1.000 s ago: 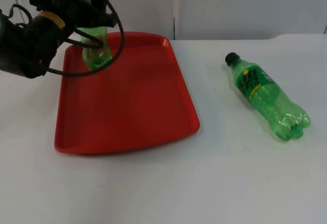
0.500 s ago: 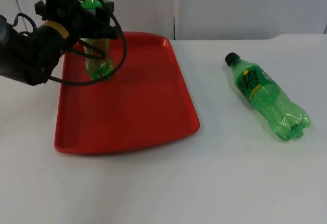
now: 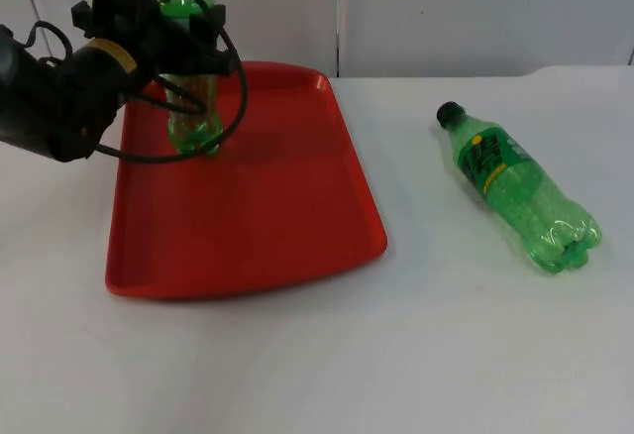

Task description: Place the bottle upright on the tray.

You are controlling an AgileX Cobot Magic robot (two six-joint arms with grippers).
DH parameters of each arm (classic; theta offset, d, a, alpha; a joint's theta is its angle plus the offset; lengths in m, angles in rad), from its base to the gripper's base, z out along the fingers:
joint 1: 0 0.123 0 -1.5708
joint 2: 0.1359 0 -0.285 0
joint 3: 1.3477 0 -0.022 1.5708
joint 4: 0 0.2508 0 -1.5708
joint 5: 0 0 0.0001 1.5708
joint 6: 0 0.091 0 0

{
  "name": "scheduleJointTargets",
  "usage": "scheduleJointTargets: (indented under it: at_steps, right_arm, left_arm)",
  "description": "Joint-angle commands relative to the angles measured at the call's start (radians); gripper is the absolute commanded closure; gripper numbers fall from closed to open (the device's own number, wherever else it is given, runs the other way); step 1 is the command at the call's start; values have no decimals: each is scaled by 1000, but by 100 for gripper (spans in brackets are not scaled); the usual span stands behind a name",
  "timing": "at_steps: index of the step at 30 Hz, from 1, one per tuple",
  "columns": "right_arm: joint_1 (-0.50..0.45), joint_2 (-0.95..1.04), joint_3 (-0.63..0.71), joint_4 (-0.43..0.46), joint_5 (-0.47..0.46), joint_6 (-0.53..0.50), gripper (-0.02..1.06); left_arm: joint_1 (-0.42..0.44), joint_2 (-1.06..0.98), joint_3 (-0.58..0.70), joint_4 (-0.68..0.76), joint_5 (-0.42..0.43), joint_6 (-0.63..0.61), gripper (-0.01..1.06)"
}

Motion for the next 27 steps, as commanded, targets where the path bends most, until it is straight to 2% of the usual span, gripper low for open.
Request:
scheduleJointTargets:
  at_steps: [1, 8, 11, 14, 27]
  right_arm:
    - [-2, -3, 0, 2, -6, -1, 0]
    - [-2, -3, 0, 2, -6, -1, 0]
    - [-2, -3, 0, 2, -6, -1, 0]
    - [-2, -3, 0, 2, -6, -1, 0]
    - [-2, -3, 0, 2, -7, -1, 0]
  left_arm:
    - [-1, -1, 1, 3, 49, -7, 34]
    - [-1, -1, 1, 3, 61, -44, 32]
    - [-1, -6, 5, 3, 121, -86, 32]
    - [-1, -6, 9, 3, 144, -93, 32]
    - [-1, -50, 124, -11, 150, -114, 32]
